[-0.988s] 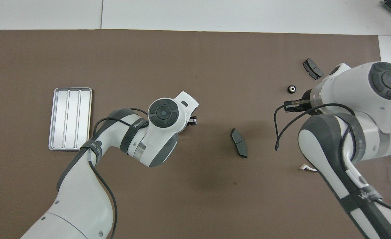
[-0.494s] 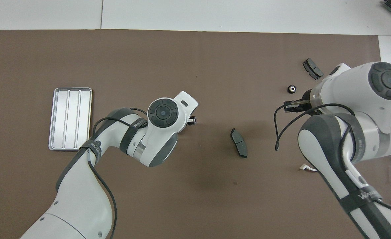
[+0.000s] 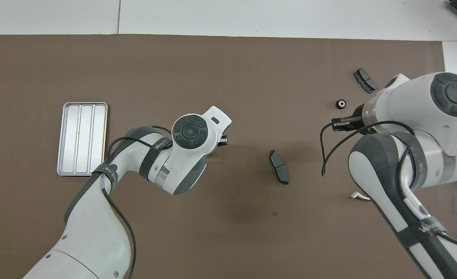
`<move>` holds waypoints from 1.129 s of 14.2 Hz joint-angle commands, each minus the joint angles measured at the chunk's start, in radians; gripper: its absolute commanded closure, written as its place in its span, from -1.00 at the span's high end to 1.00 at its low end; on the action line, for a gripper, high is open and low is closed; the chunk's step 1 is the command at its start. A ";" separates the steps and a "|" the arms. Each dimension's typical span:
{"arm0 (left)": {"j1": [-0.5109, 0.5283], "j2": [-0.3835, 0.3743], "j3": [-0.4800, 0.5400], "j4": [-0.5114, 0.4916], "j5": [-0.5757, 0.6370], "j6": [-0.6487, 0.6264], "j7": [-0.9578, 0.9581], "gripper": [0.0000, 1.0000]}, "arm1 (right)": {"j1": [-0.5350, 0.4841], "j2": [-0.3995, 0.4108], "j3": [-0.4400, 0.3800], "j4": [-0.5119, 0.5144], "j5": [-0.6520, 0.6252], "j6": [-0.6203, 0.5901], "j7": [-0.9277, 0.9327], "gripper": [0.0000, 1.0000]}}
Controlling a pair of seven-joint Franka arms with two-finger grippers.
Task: Pick bearing gear from pile to tray
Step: 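Carry the bearing to the tray while the right gripper brings another bearing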
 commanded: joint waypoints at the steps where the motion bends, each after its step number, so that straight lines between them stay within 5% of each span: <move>1: 0.001 -0.001 0.007 0.043 0.021 -0.065 0.008 -1.00 | 0.000 -0.008 0.003 -0.009 0.025 -0.002 0.035 -1.00; 5: 0.080 0.011 0.007 0.174 0.021 -0.251 0.150 -1.00 | 0.084 -0.001 0.003 -0.009 0.025 0.013 0.179 -1.00; 16: 0.533 -0.062 0.002 0.108 0.003 -0.319 0.934 -1.00 | 0.460 0.200 0.003 -0.006 0.024 0.403 0.809 -1.00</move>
